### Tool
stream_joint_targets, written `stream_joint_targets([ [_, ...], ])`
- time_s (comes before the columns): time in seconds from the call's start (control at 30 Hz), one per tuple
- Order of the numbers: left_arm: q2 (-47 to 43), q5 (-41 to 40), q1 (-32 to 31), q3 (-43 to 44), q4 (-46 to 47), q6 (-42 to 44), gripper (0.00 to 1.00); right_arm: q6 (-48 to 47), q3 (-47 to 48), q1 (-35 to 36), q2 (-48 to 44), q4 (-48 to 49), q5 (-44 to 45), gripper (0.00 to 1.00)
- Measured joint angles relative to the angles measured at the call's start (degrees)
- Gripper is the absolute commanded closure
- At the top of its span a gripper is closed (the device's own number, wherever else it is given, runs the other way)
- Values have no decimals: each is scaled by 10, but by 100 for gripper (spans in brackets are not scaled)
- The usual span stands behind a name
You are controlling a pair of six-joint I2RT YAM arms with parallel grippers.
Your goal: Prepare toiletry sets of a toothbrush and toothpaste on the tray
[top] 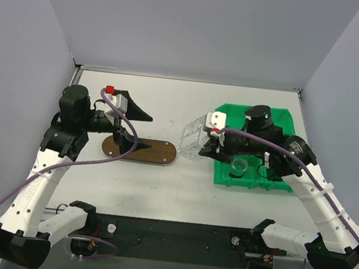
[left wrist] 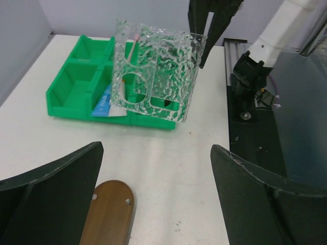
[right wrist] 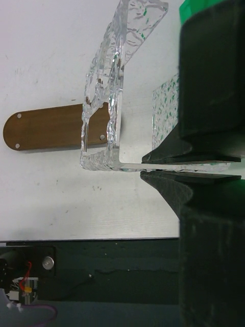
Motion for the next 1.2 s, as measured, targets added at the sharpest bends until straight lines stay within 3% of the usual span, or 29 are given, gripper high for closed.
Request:
stream_joint_targets([
  [0.2,13,-8,-82,17,-37,34,3,-72,33,10,-1,-65,-24,100],
  [0.6,29,-66,-139,54,-103,113,3,-140,72,9,23,-137,-111,100],
  [0.73,31,-89,-148,54,-102,110,9,-148,77,9,40,-147,-122,100],
  [0.93,34,-108,-166,54,-91,87,25,-151,85,9,50,-150,-122,100],
  [1.2,58,-120,-196,52,-76,61,33,-151,88,9,51,-150,-120,100],
])
